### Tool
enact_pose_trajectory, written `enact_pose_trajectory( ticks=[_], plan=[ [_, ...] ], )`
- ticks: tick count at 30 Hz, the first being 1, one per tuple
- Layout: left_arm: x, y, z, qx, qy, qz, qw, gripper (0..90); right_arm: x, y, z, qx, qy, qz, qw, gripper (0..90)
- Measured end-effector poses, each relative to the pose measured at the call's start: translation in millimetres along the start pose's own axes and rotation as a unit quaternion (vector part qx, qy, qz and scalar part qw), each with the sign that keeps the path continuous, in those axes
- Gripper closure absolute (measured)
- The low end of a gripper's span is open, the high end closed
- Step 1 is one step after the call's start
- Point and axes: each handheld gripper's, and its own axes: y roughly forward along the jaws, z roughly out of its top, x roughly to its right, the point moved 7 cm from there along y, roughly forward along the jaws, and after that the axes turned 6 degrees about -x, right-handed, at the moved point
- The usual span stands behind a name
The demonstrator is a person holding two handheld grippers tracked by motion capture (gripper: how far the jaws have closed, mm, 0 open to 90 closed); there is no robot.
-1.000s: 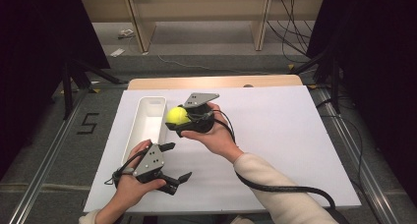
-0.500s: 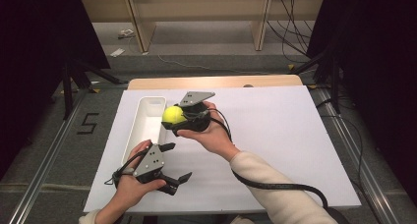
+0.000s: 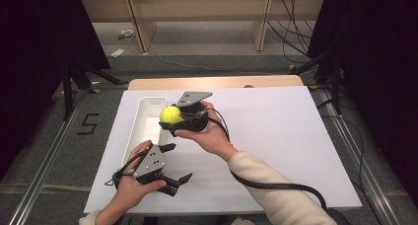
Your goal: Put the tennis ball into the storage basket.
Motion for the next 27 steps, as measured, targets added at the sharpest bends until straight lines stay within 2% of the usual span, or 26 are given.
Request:
enact_pose_trajectory(
  ticks=[27],
  plan=[
    [0.8,0.0,0.1,0.0,0.002,-0.002,1.0,0.0,-3.3,7.0,9.1,-0.002,-0.008,0.006,0.9999,26.3]
  ],
)
